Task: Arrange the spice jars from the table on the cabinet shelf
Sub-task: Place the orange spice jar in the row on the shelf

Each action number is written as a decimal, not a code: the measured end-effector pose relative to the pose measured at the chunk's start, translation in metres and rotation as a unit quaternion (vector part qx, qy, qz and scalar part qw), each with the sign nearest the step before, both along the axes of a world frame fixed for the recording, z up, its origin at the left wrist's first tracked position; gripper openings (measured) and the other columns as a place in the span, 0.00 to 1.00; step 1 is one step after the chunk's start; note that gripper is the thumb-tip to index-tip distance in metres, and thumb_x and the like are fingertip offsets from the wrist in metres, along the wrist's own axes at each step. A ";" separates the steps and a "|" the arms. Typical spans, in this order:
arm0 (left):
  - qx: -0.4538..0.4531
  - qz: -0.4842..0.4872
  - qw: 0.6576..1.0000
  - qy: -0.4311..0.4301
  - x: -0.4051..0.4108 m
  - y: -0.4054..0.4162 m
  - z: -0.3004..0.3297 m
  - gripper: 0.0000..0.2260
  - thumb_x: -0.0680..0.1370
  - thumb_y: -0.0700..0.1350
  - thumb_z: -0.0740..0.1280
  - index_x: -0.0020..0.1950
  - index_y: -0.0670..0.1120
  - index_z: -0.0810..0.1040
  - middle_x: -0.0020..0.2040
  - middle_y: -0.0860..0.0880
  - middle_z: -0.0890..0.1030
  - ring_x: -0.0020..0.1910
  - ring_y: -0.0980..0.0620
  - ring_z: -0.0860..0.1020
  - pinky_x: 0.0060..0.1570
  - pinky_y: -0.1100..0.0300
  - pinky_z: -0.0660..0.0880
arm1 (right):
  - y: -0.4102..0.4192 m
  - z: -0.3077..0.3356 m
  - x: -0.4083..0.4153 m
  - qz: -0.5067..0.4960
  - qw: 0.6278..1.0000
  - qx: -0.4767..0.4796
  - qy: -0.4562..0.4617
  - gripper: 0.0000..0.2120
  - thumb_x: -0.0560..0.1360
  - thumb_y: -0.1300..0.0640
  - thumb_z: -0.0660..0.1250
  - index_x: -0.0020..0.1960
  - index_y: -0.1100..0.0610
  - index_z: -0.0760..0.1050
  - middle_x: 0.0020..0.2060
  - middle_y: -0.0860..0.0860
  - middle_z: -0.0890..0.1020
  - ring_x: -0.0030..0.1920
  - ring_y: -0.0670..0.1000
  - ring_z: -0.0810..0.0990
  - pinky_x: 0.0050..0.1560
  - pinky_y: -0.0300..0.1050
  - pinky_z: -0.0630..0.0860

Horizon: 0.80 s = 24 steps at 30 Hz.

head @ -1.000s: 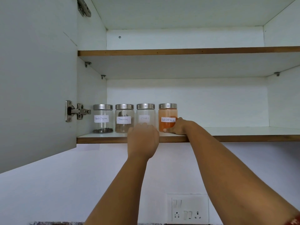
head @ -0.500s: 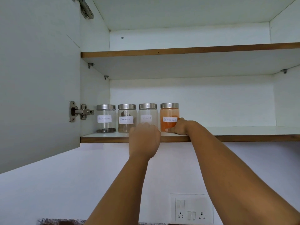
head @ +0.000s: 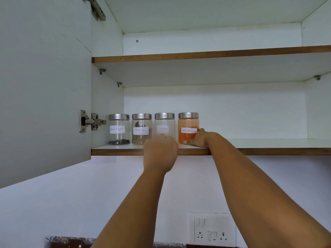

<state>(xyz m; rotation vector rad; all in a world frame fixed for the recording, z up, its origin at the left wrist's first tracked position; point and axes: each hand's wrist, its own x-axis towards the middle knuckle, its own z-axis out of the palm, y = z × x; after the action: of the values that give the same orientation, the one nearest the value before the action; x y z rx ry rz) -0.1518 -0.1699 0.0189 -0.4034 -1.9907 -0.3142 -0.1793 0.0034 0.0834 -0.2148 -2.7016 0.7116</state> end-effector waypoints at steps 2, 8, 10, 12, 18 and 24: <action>0.000 -0.001 1.000 -0.004 -0.001 0.000 -0.001 0.23 0.78 0.53 0.45 0.52 0.49 0.78 0.50 0.51 0.79 0.50 0.52 0.74 0.49 0.59 0.61 | -0.001 -0.001 0.001 -0.002 1.000 -0.006 -0.002 0.39 0.74 0.41 0.69 0.76 0.56 0.56 0.72 0.56 0.65 0.70 0.57 0.68 0.70 0.52 0.65; -0.003 0.006 1.000 -0.009 0.000 0.000 0.001 0.21 0.79 0.52 0.46 0.51 0.49 0.78 0.48 0.50 0.80 0.49 0.51 0.74 0.49 0.57 0.65 | -0.003 0.001 0.008 0.000 0.999 -0.038 -0.017 0.45 0.70 0.41 0.73 0.77 0.57 0.53 0.72 0.56 0.65 0.70 0.58 0.68 0.70 0.55 0.66; -0.004 0.003 1.000 -0.011 -0.001 -0.001 0.001 0.18 0.80 0.51 0.49 0.52 0.48 0.78 0.49 0.50 0.80 0.49 0.51 0.74 0.50 0.56 0.66 | -0.003 0.002 0.014 -0.001 0.998 -0.063 -0.022 0.49 0.69 0.43 0.75 0.78 0.57 0.49 0.72 0.57 0.64 0.71 0.59 0.67 0.71 0.56 0.66; -0.001 -0.002 1.000 -0.014 -0.001 0.000 0.001 0.17 0.81 0.50 0.51 0.52 0.48 0.78 0.49 0.50 0.80 0.49 0.51 0.74 0.51 0.56 0.66 | -0.003 0.003 0.019 -0.009 0.997 -0.079 -0.022 0.52 0.70 0.46 0.75 0.78 0.59 0.43 0.74 0.58 0.61 0.72 0.60 0.65 0.72 0.56 0.64; -0.010 -0.005 1.000 -0.014 -0.002 0.000 0.003 0.16 0.81 0.50 0.51 0.54 0.48 0.78 0.50 0.50 0.79 0.50 0.51 0.74 0.51 0.56 0.67 | -0.016 -0.007 0.030 -0.067 0.993 -0.077 -0.051 0.58 0.66 0.35 0.67 0.78 0.54 0.31 0.78 0.59 0.52 0.75 0.62 0.57 0.74 0.59 0.58; -0.020 -0.022 0.999 -0.025 -0.002 -0.003 0.006 0.17 0.81 0.51 0.52 0.54 0.47 0.79 0.48 0.49 0.80 0.49 0.50 0.75 0.47 0.56 0.66 | -0.016 -0.013 0.057 -0.067 0.994 0.072 -0.045 0.29 0.75 0.36 0.51 0.71 0.49 0.66 0.67 0.56 0.74 0.63 0.57 0.74 0.64 0.53 0.68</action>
<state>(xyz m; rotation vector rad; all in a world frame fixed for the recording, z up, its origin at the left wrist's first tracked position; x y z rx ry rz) -0.1542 -0.1727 0.0247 -0.4688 -2.0410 -0.3150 -0.1226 -0.0123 0.0703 -0.3965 -2.7778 0.4778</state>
